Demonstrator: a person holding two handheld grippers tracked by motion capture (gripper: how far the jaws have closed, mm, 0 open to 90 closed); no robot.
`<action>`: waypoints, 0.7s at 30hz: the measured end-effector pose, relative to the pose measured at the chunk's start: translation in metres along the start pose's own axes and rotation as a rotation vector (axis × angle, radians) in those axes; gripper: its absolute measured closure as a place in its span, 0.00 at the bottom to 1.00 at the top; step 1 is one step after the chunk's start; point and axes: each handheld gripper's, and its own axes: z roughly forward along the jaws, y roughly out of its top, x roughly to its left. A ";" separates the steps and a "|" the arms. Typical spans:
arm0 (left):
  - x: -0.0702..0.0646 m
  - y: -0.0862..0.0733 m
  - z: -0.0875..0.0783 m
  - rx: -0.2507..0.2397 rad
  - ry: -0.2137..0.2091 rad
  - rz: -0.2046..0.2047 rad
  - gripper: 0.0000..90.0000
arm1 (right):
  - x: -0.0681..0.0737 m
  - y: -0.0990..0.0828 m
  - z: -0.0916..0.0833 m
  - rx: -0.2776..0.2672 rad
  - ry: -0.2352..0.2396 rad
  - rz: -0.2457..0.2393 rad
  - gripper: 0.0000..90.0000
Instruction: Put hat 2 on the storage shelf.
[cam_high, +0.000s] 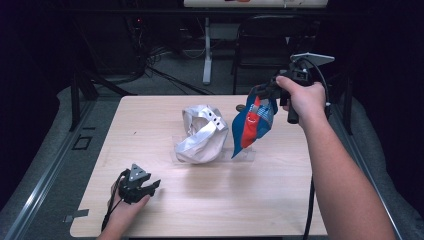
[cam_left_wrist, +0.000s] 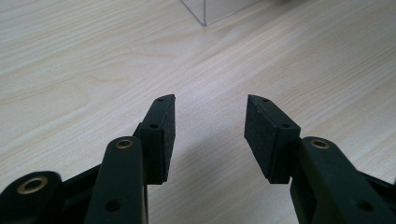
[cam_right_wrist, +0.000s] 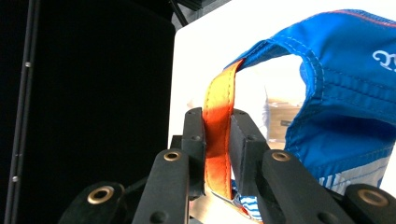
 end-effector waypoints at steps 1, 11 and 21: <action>0.000 0.000 0.000 -0.001 0.000 0.001 0.59 | -0.001 0.000 0.002 -0.002 0.010 0.003 0.87; 0.000 0.000 0.000 0.000 0.000 0.004 0.59 | -0.009 -0.006 0.017 0.022 -0.006 -0.003 0.87; 0.000 0.000 0.001 0.002 0.000 0.001 0.59 | -0.031 -0.012 0.028 0.043 -0.016 0.009 0.86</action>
